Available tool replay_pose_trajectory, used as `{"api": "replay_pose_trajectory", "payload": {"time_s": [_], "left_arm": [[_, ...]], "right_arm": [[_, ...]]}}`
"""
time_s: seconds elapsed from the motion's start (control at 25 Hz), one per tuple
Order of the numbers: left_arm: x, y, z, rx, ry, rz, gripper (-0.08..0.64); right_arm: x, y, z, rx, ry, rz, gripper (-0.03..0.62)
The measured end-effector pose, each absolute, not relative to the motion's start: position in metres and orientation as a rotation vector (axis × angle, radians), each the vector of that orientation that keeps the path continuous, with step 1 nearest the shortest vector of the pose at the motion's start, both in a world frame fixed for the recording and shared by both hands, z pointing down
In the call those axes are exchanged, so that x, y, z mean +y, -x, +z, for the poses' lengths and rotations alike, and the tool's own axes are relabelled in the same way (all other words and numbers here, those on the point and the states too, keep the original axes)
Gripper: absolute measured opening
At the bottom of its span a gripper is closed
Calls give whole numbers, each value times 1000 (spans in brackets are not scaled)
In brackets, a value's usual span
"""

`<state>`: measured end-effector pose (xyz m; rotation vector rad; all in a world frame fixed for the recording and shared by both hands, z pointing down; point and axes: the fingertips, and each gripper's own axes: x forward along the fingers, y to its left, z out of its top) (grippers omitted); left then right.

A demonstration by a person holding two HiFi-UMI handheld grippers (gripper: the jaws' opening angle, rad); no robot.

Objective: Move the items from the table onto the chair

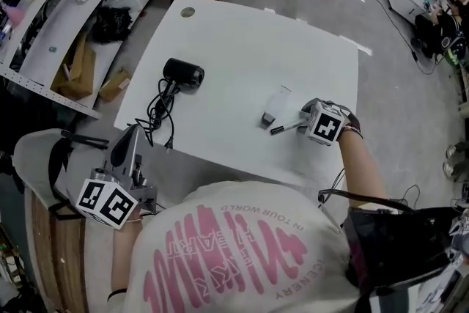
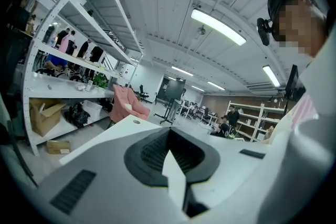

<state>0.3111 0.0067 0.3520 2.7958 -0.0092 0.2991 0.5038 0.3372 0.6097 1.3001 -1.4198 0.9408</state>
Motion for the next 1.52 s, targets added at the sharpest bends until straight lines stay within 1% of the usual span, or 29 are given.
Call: {"api": "replay_pose_trajectory", "payload": {"time_s": [0.2,0.32,0.52,0.64,0.72,0.88,1.04,1.24,1.52], "left_arm": [[-1,-312,351,-34,-2799,295,9],[-6,-311,351,-48,-2798,283,9],[-9,-302,357,-67,-2780,286,9],[-12,-296,361,-76,-2769,287,9],[-13,-293,361,-78,-2767,288,9],[-13,-289,361,-72,-2759,288,9],[-11,-292,361,-40,-2751,277,9],[-3,-300,361,-14,-2737,245,9],[11,-298,354,64,-2755,205,9]], "right_arm": [[337,-497,608,-1510,-1298,975,236],[339,-494,610,-1559,-1327,1012,195],[342,-492,610,-1566,-1349,1062,159],[344,-487,611,-1557,-1378,1080,96],[345,-484,610,-1559,-1417,1086,81],[352,-471,606,-1581,-1448,1106,78],[346,-465,585,-1586,-1548,1057,78],[315,-453,532,-1592,-1749,866,77],[256,-428,447,-1846,-2198,635,77]]}}
